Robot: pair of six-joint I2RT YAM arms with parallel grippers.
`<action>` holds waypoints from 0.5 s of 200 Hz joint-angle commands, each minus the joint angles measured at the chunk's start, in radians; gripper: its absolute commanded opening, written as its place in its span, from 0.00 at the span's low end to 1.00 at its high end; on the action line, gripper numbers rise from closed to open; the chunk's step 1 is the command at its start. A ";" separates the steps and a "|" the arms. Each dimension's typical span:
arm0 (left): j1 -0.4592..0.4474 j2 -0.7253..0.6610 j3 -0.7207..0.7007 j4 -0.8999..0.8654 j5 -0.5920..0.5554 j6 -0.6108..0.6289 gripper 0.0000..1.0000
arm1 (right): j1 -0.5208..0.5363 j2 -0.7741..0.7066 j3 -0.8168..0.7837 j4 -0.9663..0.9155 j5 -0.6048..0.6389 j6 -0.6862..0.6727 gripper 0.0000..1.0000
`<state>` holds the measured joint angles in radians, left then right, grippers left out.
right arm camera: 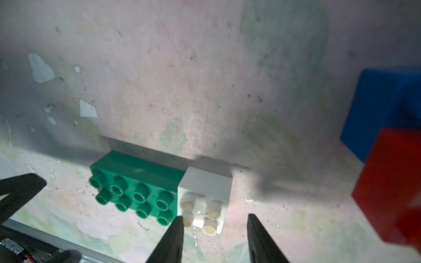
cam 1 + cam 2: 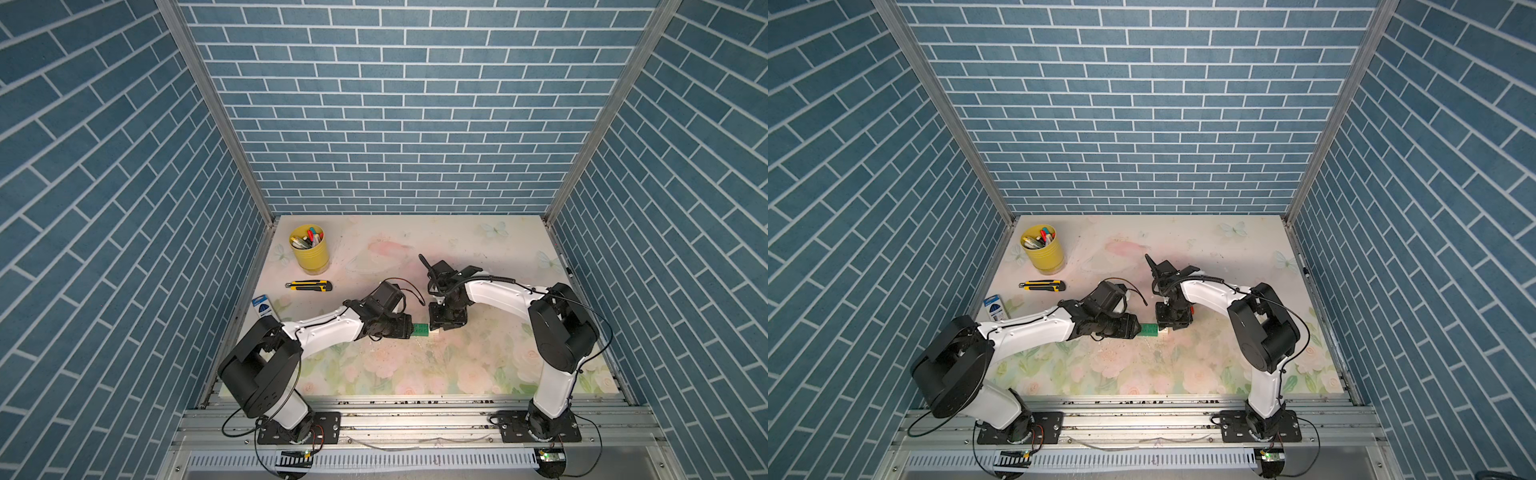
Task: Assemble the letter y with lego
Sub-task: Move the lego brick at the center of the board.
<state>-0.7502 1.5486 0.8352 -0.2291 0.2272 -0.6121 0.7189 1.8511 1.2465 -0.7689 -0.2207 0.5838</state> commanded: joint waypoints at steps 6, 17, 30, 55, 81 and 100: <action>0.002 -0.027 -0.012 -0.016 -0.020 0.009 0.67 | -0.008 0.000 -0.010 -0.055 0.082 0.027 0.44; 0.002 -0.027 -0.013 -0.016 -0.021 0.006 0.67 | -0.013 -0.008 -0.012 -0.061 0.089 0.026 0.44; 0.002 -0.026 -0.014 -0.014 -0.023 0.007 0.67 | -0.014 -0.013 -0.012 -0.072 0.101 0.024 0.44; 0.002 -0.023 -0.017 -0.011 -0.026 0.005 0.67 | -0.015 -0.015 -0.012 -0.084 0.115 0.021 0.43; 0.002 -0.021 -0.019 -0.008 -0.025 0.003 0.67 | -0.013 -0.033 -0.016 -0.047 0.075 0.026 0.47; 0.002 -0.022 -0.021 -0.008 -0.026 0.003 0.67 | -0.012 -0.028 0.001 -0.067 0.097 0.024 0.48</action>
<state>-0.7502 1.5410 0.8303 -0.2276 0.2165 -0.6128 0.7105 1.8397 1.2461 -0.7937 -0.1696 0.5838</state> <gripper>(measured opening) 0.671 0.473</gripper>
